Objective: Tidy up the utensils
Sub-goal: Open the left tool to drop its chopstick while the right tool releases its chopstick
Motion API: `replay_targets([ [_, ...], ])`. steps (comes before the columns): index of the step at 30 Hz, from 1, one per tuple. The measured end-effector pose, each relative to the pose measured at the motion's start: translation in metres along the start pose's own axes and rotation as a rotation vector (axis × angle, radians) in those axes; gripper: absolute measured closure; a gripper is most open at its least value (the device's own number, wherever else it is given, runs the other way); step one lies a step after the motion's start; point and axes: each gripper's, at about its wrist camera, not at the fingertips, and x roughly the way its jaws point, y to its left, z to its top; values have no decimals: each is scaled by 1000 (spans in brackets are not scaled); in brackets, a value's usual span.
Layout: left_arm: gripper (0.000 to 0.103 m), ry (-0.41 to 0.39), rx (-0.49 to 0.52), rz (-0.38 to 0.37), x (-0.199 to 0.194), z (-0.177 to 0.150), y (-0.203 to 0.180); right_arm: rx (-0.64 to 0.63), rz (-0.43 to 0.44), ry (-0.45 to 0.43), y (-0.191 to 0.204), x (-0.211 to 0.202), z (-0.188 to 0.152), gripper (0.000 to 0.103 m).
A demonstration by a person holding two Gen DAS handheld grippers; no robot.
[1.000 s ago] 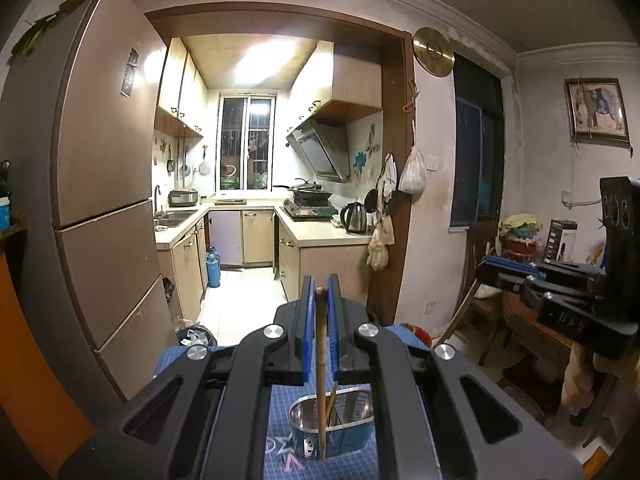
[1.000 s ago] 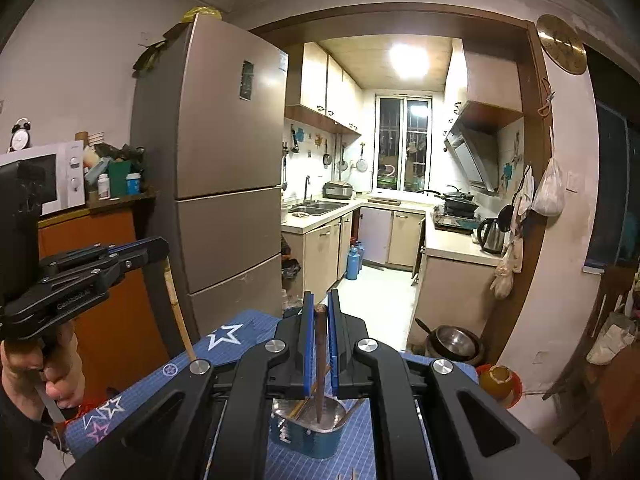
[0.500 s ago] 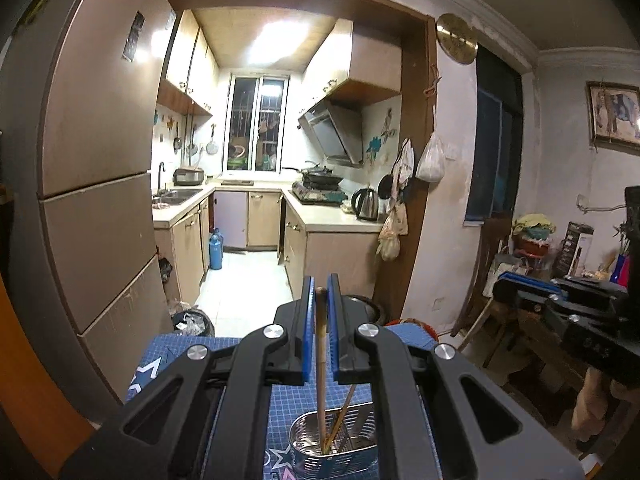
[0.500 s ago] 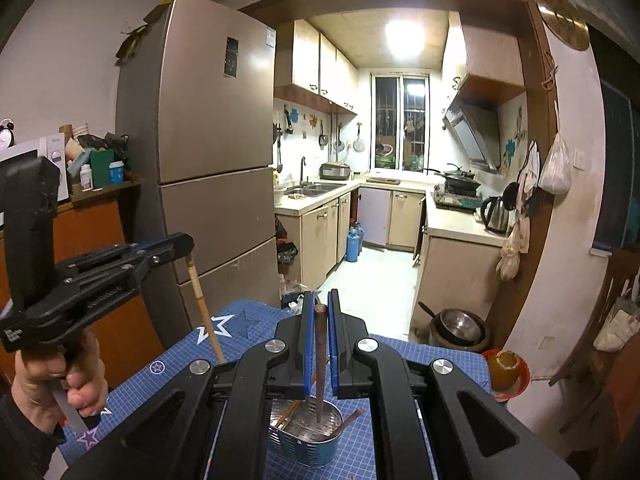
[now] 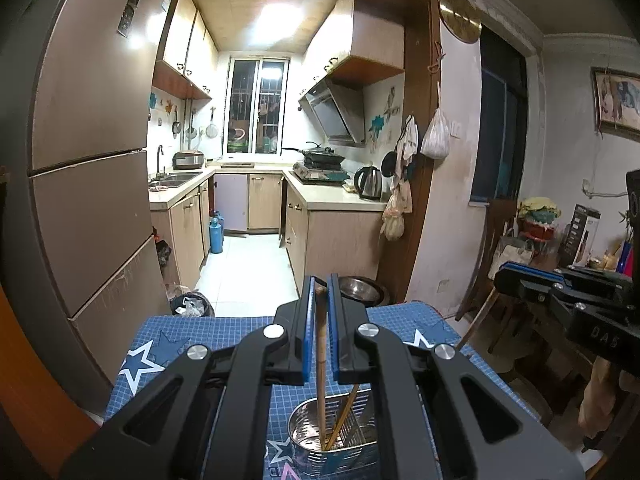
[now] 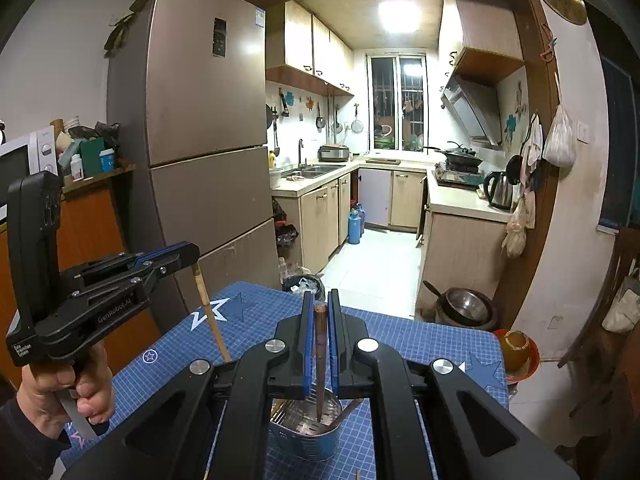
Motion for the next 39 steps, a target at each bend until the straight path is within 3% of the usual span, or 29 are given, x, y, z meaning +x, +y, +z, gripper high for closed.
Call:
replay_targets([
  [27,97,59,-6,5,11,-16,3,25,16,23,-8,9,-14,92],
  [31,97,50,-11,-1,-6,-20,2,33,19,-9,-9,-12,-19,79],
  [37,96,38,11,-11,-57,-47,-4,29,43,-84,-1,-82,-51,72],
  [39,78,35,35,2,-82,-66,-5,9,41,-105,6,-114,-76,70],
])
